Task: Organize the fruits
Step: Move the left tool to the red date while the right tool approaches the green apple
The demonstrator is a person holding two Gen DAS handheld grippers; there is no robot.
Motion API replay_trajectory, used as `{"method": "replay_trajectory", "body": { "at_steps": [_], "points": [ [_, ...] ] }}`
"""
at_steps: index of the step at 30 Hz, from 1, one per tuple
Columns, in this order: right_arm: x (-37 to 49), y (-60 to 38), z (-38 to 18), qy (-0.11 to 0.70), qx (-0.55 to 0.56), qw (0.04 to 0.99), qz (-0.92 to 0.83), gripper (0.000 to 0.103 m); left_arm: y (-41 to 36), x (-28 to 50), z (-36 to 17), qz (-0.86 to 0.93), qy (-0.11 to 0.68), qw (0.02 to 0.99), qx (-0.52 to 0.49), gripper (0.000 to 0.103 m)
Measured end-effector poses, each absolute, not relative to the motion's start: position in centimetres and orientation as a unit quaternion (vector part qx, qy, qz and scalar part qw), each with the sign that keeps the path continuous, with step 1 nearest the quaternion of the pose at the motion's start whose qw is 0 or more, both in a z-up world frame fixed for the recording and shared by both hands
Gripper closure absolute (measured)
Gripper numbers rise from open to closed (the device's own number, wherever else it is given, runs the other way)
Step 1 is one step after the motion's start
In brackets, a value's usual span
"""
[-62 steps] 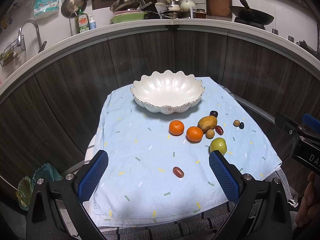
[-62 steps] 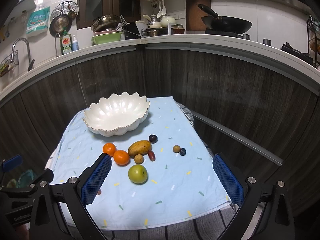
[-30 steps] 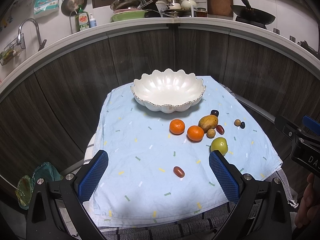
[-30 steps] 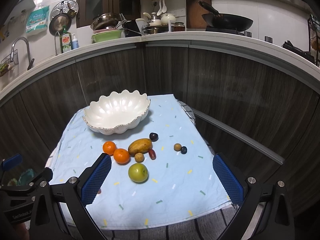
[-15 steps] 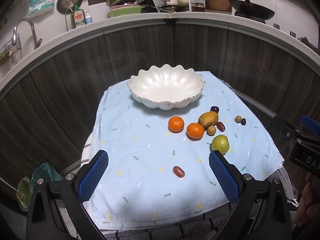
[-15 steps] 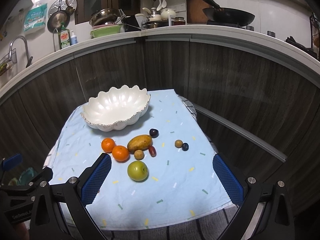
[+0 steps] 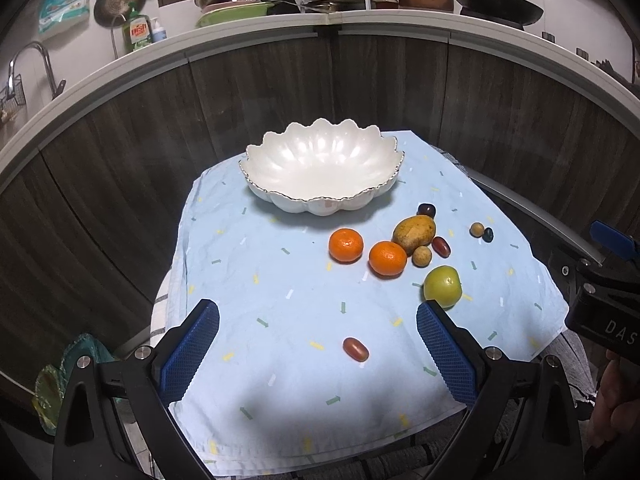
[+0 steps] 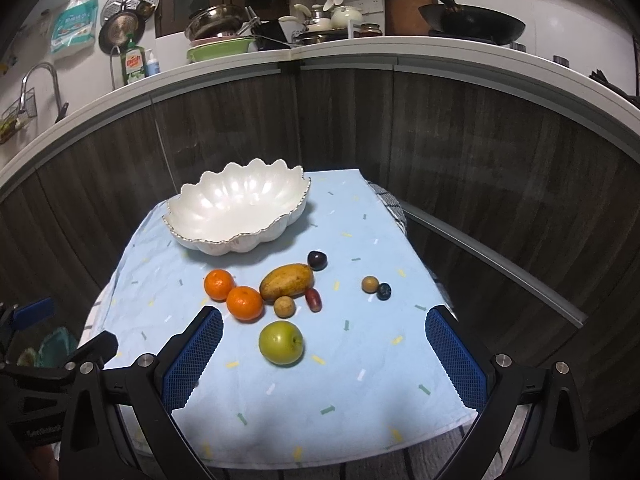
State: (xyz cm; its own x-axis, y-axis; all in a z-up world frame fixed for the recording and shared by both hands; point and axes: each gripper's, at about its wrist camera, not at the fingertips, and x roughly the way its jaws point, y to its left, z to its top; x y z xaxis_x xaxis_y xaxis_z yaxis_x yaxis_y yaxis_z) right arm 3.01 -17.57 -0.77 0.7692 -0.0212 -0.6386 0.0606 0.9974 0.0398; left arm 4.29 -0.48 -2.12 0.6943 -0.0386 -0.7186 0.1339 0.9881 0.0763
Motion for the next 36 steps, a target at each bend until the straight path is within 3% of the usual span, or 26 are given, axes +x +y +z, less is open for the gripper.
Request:
{"method": "replay_trajectory", "body": {
  "at_steps": [7, 30, 36],
  "points": [
    [4.1, -16.9, -1.1, 0.335, 0.016, 0.942, -0.011, 0.000, -0.4, 5.3, -2.9, -0.057, 0.399, 0.912, 0.071, 0.009],
    [8.6, -15.4, -6.0, 0.358, -0.007, 0.934, 0.015, 0.001, -1.0, 8.2, -8.5, -0.104, 0.417, 0.899, 0.087, 0.010],
    [9.2, -14.9, -7.6, 0.368, -0.014, 0.930, 0.024, 0.003, -1.3, 8.7, -10.5, -0.110, 0.435, 0.889, 0.091, 0.016]
  ]
}}
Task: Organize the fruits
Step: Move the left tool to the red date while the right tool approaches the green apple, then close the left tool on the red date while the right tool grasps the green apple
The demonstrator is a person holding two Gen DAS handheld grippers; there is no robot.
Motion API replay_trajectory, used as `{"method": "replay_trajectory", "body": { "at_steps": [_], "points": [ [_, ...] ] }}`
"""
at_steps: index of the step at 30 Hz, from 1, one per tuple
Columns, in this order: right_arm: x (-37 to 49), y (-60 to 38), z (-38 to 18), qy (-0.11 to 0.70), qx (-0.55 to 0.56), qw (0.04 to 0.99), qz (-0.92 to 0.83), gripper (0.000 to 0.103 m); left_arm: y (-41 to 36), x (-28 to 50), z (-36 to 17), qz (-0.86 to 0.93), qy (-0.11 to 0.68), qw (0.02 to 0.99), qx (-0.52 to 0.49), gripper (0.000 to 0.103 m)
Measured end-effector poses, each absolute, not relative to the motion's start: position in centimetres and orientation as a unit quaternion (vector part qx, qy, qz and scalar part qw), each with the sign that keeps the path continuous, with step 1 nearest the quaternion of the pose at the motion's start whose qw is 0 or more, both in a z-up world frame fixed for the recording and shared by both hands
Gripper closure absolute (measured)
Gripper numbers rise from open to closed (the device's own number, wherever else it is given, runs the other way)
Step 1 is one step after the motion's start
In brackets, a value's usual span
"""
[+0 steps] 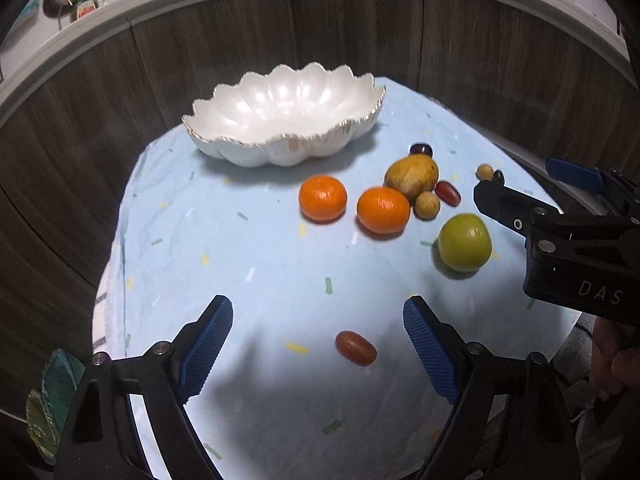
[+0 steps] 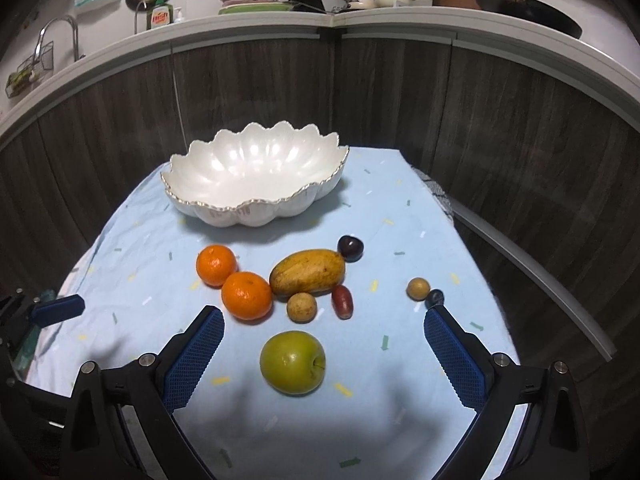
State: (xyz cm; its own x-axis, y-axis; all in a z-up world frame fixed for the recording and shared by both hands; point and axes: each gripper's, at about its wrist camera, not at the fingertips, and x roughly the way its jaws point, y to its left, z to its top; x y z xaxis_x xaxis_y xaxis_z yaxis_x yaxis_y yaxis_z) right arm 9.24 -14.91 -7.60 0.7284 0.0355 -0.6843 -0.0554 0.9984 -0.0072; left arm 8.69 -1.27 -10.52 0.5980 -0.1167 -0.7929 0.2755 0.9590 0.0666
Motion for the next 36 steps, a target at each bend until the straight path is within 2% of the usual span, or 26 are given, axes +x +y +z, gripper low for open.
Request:
{"method": "replay_trajectory", "body": {
  "at_steps": [6, 17, 20, 23, 28, 31, 36],
  "points": [
    [9.7, -14.3, -9.2, 0.380, -0.022, 0.924, 0.035, 0.007, -1.8, 8.6, -12.0, -0.115, 0.446, 0.882, 0.101, 0.025],
    [10.3, -13.9, -11.4, 0.402, -0.024, 0.914, 0.046, 0.009, -2.3, 8.9, -14.7, -0.123, 0.480, 0.862, 0.109, 0.042],
    [10.6, -13.9, -11.9, 0.411, -0.021, 0.910, 0.051, 0.019, -2.4, 9.1, -15.2, -0.127, 0.487, 0.858, 0.107, 0.045],
    [10.9, -13.9, -12.5, 0.421, -0.016, 0.905, 0.058, 0.023, -2.6, 8.9, -15.3, -0.130, 0.484, 0.858, 0.110, 0.048],
    [11.3, -13.8, -13.2, 0.434, -0.013, 0.899, 0.063, 0.030, -3.2, 8.5, -15.2, -0.144, 0.478, 0.858, 0.121, 0.064],
    [11.4, -13.8, -13.5, 0.441, -0.013, 0.895, 0.065, 0.033, -3.3, 8.5, -15.2, -0.150, 0.477, 0.857, 0.122, 0.068],
    [11.5, -13.7, -14.1, 0.455, -0.007, 0.887, 0.075, 0.051, -3.3, 8.4, -15.1, -0.155, 0.479, 0.856, 0.119, 0.073]
  ]
}}
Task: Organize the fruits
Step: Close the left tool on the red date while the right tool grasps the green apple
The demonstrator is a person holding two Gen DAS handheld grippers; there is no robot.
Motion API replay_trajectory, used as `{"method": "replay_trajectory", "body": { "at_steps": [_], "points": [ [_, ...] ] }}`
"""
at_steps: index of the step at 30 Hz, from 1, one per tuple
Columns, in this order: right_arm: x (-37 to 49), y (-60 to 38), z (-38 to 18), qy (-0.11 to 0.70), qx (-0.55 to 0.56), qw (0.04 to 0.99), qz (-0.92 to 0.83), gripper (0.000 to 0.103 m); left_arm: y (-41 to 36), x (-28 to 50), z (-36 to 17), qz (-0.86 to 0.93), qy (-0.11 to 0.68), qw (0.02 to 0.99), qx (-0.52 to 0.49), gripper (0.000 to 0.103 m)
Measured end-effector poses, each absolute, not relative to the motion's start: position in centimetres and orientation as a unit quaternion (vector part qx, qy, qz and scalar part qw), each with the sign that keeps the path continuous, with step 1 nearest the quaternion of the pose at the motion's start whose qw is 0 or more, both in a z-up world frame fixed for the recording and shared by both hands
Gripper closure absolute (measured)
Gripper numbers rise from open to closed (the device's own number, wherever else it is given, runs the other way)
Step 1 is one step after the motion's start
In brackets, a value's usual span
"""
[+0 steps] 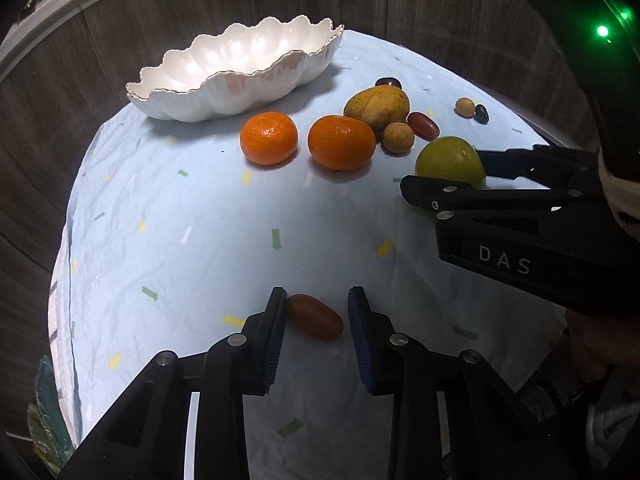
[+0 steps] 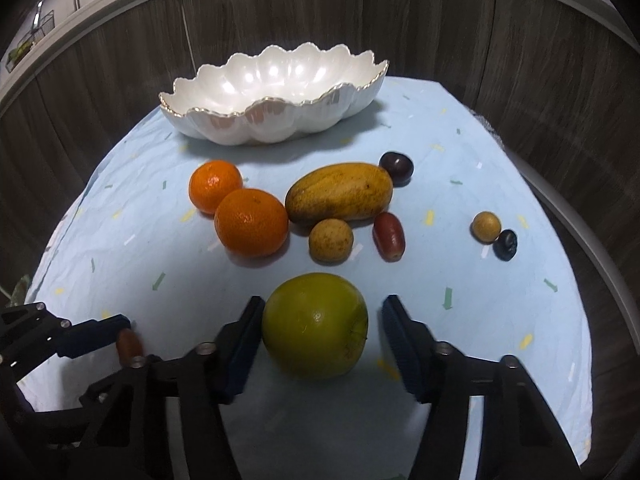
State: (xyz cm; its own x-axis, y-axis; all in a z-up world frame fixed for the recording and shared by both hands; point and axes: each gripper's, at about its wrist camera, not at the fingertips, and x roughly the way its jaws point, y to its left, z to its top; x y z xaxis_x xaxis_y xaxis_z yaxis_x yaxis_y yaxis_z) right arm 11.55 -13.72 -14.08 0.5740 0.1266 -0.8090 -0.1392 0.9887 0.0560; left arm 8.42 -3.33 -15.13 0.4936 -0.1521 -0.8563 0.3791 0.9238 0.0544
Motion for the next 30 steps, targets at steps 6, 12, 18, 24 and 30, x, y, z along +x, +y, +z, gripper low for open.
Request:
{"method": "replay_trajectory", "body": {
  "at_steps": [6, 12, 18, 24, 30],
  "points": [
    [11.4, -13.7, -14.1, 0.456, -0.003, 0.887, 0.076, 0.053, -3.2, 8.3, -15.1, -0.157, 0.481, 0.855, 0.114, 0.078],
    [11.2, -13.8, -13.5, 0.448, -0.001, 0.891, 0.075, 0.053, -2.9, 8.4, -14.8, -0.152, 0.480, 0.857, 0.108, 0.078],
    [11.0, -13.8, -12.8, 0.439, -0.002, 0.895, 0.076, 0.053, -2.7, 8.3, -14.1, -0.146, 0.470, 0.864, 0.105, 0.078],
    [10.6, -13.8, -11.9, 0.426, -0.005, 0.902, 0.077, 0.053, -2.2, 8.3, -13.3, -0.136, 0.458, 0.873, 0.099, 0.078],
    [10.3, -13.9, -10.9, 0.412, -0.006, 0.908, 0.076, 0.053, -1.7, 8.3, -12.3, -0.126, 0.444, 0.882, 0.094, 0.078]
  ]
}}
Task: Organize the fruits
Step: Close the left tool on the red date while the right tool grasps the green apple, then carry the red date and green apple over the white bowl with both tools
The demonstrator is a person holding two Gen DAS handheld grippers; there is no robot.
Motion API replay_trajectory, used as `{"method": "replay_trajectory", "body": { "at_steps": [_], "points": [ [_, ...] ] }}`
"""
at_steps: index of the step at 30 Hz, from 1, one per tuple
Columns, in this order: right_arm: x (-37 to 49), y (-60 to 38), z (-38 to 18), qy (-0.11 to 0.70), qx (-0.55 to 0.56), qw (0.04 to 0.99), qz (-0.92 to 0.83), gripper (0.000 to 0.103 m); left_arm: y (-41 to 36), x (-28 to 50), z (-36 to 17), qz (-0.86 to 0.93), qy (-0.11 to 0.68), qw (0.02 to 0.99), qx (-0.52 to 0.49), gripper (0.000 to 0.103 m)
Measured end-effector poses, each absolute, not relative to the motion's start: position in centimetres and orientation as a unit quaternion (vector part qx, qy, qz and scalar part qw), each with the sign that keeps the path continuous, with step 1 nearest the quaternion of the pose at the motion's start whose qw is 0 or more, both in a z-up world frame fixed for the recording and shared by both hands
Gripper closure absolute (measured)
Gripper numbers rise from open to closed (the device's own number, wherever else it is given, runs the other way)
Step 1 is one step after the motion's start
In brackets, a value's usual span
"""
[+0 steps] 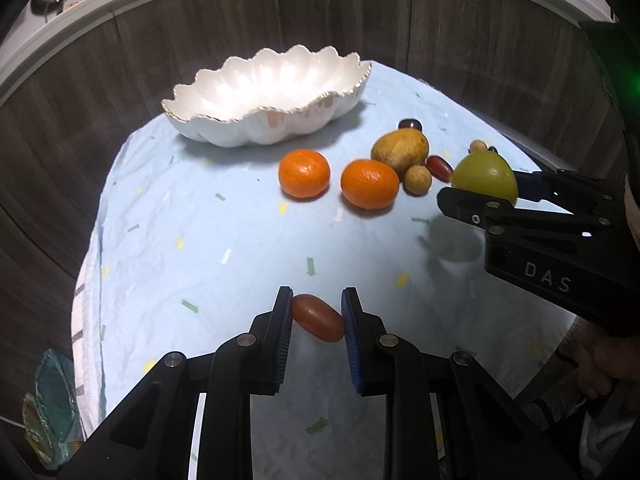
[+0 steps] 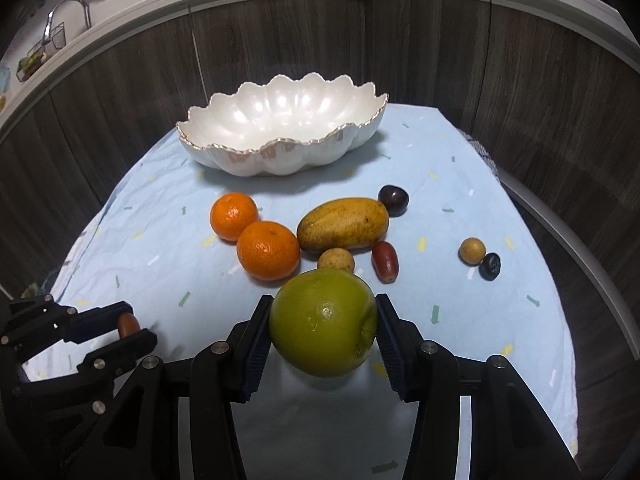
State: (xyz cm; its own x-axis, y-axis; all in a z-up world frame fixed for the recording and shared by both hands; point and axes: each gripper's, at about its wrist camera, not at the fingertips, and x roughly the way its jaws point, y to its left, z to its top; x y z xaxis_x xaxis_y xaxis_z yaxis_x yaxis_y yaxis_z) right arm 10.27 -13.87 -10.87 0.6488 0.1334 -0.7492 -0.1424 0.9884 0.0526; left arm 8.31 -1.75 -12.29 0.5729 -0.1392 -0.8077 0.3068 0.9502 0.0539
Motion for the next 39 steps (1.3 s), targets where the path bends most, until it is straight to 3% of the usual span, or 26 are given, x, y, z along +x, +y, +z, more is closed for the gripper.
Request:
{"method": "replay_trajectory", "body": {
  "at_steps": [39],
  "points": [
    [14.3, -13.8, -2.5, 0.345, 0.012, 0.935, 0.078, 0.053, -0.9, 14.0, -3.8, -0.102, 0.369, 0.920, 0.084, 0.078]
  ]
}}
